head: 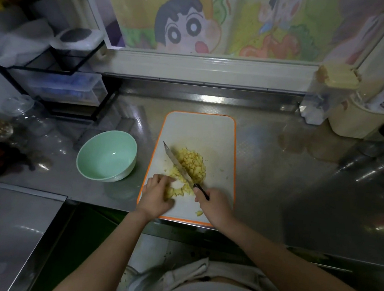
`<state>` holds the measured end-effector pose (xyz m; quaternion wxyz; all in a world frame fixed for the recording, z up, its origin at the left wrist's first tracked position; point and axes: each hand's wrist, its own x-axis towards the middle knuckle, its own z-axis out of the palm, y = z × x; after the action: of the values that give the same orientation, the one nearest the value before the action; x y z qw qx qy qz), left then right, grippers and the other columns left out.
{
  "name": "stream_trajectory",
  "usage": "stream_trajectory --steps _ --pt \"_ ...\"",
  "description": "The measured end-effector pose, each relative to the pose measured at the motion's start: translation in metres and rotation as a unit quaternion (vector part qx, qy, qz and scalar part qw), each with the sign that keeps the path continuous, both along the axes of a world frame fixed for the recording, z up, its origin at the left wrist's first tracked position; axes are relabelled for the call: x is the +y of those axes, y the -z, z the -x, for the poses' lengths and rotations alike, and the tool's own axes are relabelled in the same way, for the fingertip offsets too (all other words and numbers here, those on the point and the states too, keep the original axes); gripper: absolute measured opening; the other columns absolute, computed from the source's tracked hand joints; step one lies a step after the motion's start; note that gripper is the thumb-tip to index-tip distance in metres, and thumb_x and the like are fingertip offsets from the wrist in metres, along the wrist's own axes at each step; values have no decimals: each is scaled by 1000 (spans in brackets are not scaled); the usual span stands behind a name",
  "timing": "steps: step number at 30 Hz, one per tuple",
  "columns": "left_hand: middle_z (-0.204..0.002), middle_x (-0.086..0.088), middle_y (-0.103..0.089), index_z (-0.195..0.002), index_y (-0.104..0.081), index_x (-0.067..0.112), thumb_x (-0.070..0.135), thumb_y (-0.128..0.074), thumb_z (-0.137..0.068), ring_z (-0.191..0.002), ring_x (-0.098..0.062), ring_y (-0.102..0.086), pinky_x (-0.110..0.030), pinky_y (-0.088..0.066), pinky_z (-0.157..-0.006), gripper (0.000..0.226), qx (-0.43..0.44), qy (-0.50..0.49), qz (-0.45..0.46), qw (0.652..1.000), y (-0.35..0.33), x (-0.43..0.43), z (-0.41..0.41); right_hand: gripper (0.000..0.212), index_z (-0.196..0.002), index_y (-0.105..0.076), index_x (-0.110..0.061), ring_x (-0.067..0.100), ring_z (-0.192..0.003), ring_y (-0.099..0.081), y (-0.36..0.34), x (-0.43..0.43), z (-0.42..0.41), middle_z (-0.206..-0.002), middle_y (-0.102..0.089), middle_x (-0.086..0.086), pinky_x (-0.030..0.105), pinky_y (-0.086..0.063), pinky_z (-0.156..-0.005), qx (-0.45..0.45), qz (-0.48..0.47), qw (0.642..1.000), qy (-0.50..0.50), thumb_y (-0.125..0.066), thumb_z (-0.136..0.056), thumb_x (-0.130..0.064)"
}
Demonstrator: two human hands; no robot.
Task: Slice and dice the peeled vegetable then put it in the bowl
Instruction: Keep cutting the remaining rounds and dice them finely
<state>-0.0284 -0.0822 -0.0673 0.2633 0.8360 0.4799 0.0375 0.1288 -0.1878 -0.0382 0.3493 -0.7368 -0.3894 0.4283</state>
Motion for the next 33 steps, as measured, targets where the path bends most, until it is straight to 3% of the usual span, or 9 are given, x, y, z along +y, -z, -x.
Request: stream_trajectory --steps 2,6,11,19,22,26,33 --pt "-128 -1 -41 -128 -47 21 34 -50 -71 -122 -20 -32 -31 -25 -98 58 -27 -43 -12 999 -2 0 3 37 -79 -61 -11 15 -59 -51 0 0 1 -61 -50 -1 27 -37 -60 7 3 1000 -3 -45 -97 -39" --pt "-145 -6 -37 -138 -40 14 6 -45 -88 -133 -24 -33 -33 -26 -107 51 4 -63 -3 998 2 12 9 37 -73 -59 -17 19 -67 -53 2 3 4 -64 -50 0 28 -37 -65 2 10 1000 -16 -44 -97 -40" --pt "-127 -13 -51 -127 -53 9 -3 -47 -84 -120 -31 -44 -31 -31 -102 44 -2 -59 1 998 8 17 6 35 -67 -55 -24 13 -56 -47 5 6 8 -59 -47 -3 27 -35 -61 3 6 1000 -17 -45 -97 -39" --pt "-115 -16 -53 -116 -59 4 8 -46 -93 -111 -33 -46 -32 -32 -98 27 -30 -50 1 998 11 16 -3 38 -77 -60 -12 22 -69 -53 7 5 6 -67 -51 4 28 -35 -63 -7 13 1000 -22 -44 -97 -41" --pt "-125 -12 -47 -128 -50 9 14 -54 -87 -120 -29 -40 -29 -28 -102 41 -32 -46 9 998 10 9 -2 39 -78 -60 -12 21 -69 -54 8 3 5 -67 -52 4 28 -35 -63 -22 17 999 -24 -43 -97 -41" --pt "-132 -5 -38 -138 -36 17 35 -69 -74 -124 -24 -32 -30 -27 -105 74 38 -19 -15 999 11 3 8 43 -82 -62 -7 22 -71 -54 9 0 6 -73 -54 9 29 -35 -64 -30 21 999 -28 -42 -98 -42" --pt "-129 -12 -37 -137 -40 8 13 -70 -75 -126 -27 -34 -25 -24 -108 69 -20 -35 32 999 12 2 13 39 -82 -58 -12 21 -71 -54 9 0 12 -68 -52 4 29 -37 -64 -55 23 997 -50 -38 -99 -41"
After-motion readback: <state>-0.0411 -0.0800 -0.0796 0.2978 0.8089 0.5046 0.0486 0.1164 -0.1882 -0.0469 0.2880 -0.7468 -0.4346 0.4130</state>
